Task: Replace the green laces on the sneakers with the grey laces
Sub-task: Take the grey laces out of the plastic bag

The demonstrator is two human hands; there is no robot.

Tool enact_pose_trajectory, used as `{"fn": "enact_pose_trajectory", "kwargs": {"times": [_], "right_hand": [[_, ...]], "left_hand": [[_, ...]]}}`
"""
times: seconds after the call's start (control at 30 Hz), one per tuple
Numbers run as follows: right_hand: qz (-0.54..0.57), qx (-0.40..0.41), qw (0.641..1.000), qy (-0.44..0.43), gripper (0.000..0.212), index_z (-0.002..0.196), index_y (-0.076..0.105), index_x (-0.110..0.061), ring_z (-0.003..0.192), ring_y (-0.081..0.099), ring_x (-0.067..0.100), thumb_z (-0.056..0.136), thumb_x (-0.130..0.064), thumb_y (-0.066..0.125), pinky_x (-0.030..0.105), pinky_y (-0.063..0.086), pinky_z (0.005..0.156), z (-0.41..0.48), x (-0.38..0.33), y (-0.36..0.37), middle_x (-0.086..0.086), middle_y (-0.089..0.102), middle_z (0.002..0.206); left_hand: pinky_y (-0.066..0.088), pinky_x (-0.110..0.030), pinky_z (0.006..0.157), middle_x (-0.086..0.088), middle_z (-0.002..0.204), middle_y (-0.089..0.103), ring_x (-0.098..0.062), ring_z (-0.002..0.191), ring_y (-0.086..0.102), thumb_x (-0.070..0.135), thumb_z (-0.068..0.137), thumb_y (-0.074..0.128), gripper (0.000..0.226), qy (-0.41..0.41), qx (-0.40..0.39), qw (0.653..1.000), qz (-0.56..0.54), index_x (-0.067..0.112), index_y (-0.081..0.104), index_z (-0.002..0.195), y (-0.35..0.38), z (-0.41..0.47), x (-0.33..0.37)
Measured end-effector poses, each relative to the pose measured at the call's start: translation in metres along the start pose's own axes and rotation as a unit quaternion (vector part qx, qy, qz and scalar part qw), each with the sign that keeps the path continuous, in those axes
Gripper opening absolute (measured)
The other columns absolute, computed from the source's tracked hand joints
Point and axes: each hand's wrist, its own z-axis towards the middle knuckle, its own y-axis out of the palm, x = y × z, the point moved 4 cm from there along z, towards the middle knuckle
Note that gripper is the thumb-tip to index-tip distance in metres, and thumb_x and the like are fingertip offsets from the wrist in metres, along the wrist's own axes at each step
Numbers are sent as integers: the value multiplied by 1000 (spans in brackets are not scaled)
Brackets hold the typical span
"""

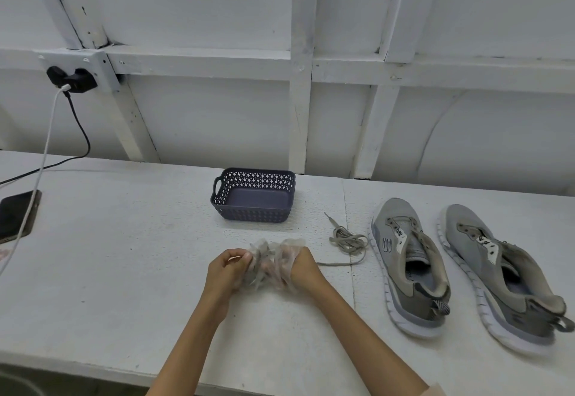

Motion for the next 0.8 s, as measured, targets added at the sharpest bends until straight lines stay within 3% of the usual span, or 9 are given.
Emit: {"fn": "enact_pose_trajectory", "kwargs": {"times": [0.07, 0.13, 0.27, 0.33, 0.43, 0.5, 0.6, 0.67, 0.8], "right_hand": [[82, 6, 997, 11, 31, 60, 48, -10, 48, 53, 17, 89, -1, 44, 25, 34, 46, -6, -5, -2, 4, 55, 54], [118, 3, 993, 31, 28, 62, 51, -7, 47, 57, 11, 88, 3, 48, 20, 37, 40, -13, -5, -11, 4, 59, 55], [126, 21, 992, 9, 4, 81, 69, 1, 68, 67, 21, 84, 0, 67, 26, 52, 56, -30, -2, -38, 6, 69, 71], [155, 1, 988, 8, 16, 97, 71, 0, 77, 68, 20, 81, -2, 72, 28, 55, 64, -33, 2, -50, 7, 74, 85], [320, -59, 946, 2, 32, 115, 65, 1, 92, 69, 23, 83, -3, 68, 32, 57, 78, -42, 1, -59, 15, 70, 108], [397, -53, 916, 19, 27, 107, 62, 0, 84, 69, 23, 80, -2, 66, 31, 59, 72, -47, 1, -64, 18, 70, 103], [424, 0, 906, -2, 15, 94, 53, -7, 74, 68, 20, 82, -10, 62, 30, 59, 63, -55, 5, -78, 14, 69, 89], [451, 25, 892, -21, 15, 97, 52, -4, 78, 71, 24, 85, -11, 58, 33, 59, 65, -63, 5, -90, 17, 71, 93], [432, 25, 901, -8, 32, 113, 52, 1, 83, 71, 29, 84, -10, 60, 34, 60, 67, -84, 17, -102, 22, 70, 101]], "left_hand": [[45, -26, 60, -5, 84, 68, -21, 78, 62, 13, 90, 65, 3, -8, 1, 1000, -9, 14, 66, 87, 2, 0, -1], [42, -25, 58, -6, 86, 67, -21, 78, 60, 15, 90, 66, 0, -15, 8, 1000, -15, 15, 65, 89, 2, 0, -2], [50, -34, 65, -10, 96, 69, -28, 81, 64, 14, 93, 61, 2, -30, 52, 997, -48, 12, 61, 95, -10, 7, 1], [54, -30, 55, -10, 97, 70, -29, 82, 66, 12, 96, 56, 2, -26, 45, 997, -50, 12, 57, 94, -14, 7, 5], [53, -28, 49, -9, 101, 70, -29, 82, 68, 13, 97, 54, 5, -11, 21, 1000, -17, 11, 55, 93, -14, 7, 9], [53, -27, 48, -7, 102, 70, -25, 77, 70, 14, 97, 55, 5, -1, 6, 1000, 4, 12, 55, 94, -15, 8, 10], [55, -32, 53, -7, 100, 68, -15, 62, 66, 12, 96, 56, 5, 14, 27, 999, 25, 12, 52, 100, -22, 15, 16], [55, -28, 49, -3, 96, 67, -10, 54, 65, 7, 96, 54, 13, 47, 55, 997, 20, 14, 47, 105, -31, 22, 28], [53, -20, 47, -1, 94, 62, -21, 64, 64, -2, 99, 45, 27, 153, 100, 983, 20, 22, 47, 86, -45, 40, 74]]}}
